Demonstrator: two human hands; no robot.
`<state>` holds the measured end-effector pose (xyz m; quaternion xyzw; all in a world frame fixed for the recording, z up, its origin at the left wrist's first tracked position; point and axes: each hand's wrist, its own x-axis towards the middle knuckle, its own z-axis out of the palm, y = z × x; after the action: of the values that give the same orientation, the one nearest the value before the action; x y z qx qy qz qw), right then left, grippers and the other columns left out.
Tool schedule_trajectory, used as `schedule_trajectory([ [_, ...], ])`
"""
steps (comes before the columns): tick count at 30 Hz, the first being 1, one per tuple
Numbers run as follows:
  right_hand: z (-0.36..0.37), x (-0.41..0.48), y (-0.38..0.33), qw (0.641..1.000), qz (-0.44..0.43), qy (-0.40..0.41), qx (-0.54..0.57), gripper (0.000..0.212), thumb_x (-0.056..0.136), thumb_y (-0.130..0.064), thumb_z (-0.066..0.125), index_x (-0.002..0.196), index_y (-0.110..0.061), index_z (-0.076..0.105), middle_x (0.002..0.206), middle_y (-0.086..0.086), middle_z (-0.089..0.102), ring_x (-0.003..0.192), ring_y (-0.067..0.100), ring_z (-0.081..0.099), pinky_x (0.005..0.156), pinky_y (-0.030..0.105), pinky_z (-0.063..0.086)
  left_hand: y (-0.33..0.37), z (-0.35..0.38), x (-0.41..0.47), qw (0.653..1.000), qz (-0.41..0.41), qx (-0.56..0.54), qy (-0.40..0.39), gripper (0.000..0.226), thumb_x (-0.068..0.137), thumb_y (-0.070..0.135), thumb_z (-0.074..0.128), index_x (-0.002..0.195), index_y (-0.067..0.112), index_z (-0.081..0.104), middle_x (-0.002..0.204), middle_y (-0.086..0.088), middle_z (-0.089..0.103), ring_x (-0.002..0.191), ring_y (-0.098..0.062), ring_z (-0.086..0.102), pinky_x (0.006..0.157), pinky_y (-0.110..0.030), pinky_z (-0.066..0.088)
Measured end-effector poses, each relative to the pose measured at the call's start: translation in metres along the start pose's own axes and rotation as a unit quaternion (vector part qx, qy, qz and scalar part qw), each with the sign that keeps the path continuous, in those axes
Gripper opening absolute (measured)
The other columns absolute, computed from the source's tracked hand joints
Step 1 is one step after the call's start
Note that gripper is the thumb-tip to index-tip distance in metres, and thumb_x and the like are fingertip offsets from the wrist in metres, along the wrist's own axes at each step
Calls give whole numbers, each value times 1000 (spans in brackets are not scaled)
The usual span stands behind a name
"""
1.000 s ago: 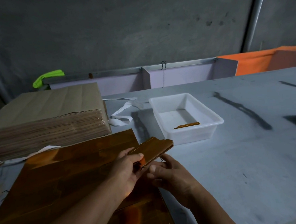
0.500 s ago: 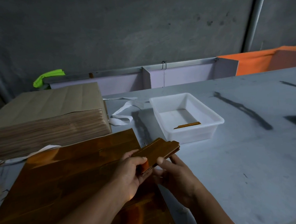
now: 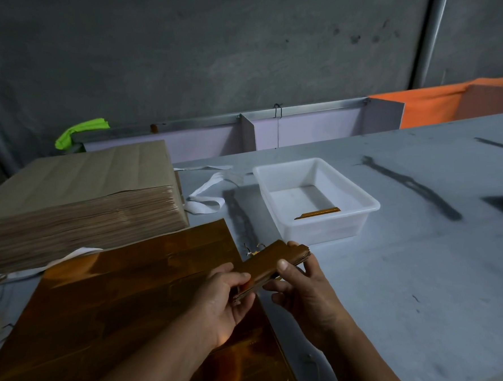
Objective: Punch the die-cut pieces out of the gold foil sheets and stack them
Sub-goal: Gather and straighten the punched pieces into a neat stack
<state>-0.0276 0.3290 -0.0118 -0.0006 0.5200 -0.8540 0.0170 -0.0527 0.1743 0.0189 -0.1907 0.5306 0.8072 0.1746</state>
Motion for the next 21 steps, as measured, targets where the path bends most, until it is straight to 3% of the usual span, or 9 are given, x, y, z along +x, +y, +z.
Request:
schedule_trajectory([
  [5, -1, 0, 1, 1000, 9, -9, -4, 49, 86, -37, 72, 130, -28, 52, 113, 12, 71, 88, 29, 70, 70, 32, 53, 1, -2, 2, 1000, 17, 15, -9, 37, 88, 0, 62, 112, 27, 64, 115, -18, 57, 73, -22, 61, 41, -21, 49],
  [12, 1, 2, -1, 1000, 3, 16, -9, 59, 75, -41, 72, 130, -31, 53, 109, 12, 72, 85, 30, 70, 69, 32, 53, 2, -2, 0, 999, -4, 10, -39, 33, 88, -1, 60, 112, 21, 64, 110, -20, 63, 75, -23, 64, 41, -21, 49],
  [15, 2, 2, -3, 1000, 8, 15, -18, 59, 76, -46, 70, 127, -21, 55, 109, 13, 72, 86, 31, 70, 68, 31, 52, 3, 0, -2, 999, 21, 32, -39, 36, 88, -2, 60, 112, 25, 63, 111, -18, 60, 77, -24, 62, 42, -21, 49],
  [18, 1, 3, -4, 999, 21, 28, -18, 46, 87, -47, 62, 123, -17, 60, 105, 13, 72, 84, 29, 71, 64, 29, 53, 4, 1, -2, 997, 51, 54, -34, 40, 89, -2, 60, 112, 31, 61, 110, -13, 56, 83, -26, 60, 44, -22, 50],
  [21, -2, 7, -1, 997, 27, 62, -27, 26, 97, -32, 56, 115, -16, 63, 95, 12, 72, 80, 25, 72, 61, 27, 53, 3, 1, -2, 992, 80, 88, -36, 45, 89, -1, 61, 114, 36, 58, 111, -9, 53, 90, -28, 60, 47, -22, 51],
])
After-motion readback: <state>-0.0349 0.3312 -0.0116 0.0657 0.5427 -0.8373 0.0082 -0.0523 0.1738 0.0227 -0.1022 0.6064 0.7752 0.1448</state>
